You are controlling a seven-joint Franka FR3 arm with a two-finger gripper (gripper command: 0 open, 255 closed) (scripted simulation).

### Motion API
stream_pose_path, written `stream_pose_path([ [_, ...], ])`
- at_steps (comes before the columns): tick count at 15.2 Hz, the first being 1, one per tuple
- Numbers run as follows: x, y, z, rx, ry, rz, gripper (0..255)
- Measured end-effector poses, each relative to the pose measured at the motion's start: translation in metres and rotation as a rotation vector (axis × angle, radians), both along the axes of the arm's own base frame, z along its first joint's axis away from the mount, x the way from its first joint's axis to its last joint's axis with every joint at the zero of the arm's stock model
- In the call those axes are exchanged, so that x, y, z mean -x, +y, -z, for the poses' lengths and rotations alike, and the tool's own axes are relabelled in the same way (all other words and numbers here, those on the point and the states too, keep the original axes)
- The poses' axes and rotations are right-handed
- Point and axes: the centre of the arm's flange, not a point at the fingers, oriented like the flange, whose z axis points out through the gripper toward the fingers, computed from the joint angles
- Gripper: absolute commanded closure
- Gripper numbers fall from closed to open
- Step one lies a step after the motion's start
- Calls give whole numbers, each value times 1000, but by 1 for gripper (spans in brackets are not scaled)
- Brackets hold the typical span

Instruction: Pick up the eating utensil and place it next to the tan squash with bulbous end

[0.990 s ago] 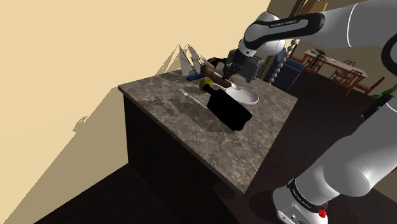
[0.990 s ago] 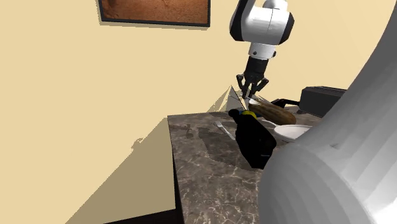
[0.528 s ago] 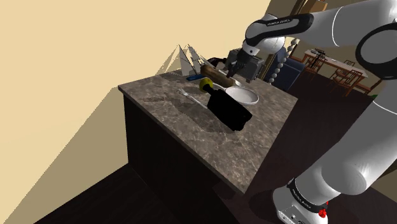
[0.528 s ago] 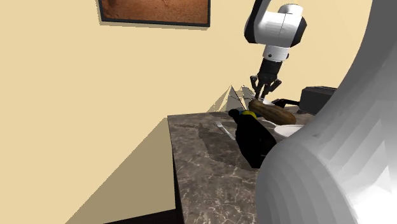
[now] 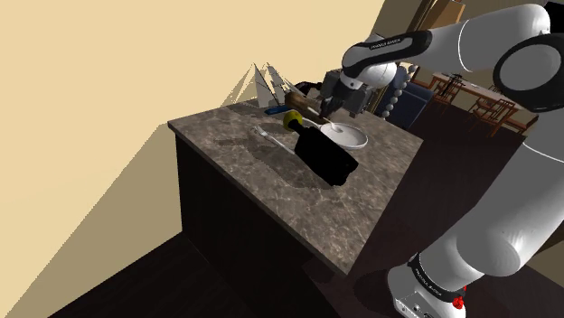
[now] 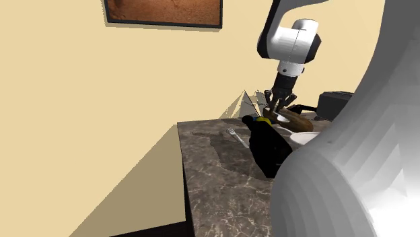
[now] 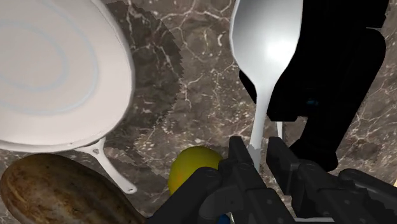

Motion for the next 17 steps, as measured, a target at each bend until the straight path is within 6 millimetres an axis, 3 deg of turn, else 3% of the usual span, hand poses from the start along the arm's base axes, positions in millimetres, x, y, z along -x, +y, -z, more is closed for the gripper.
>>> stream_pose_path([
  [14, 1, 1, 74, 0, 0, 0, 255],
  [17, -3, -2, 79, 5, -24, 4, 255],
])
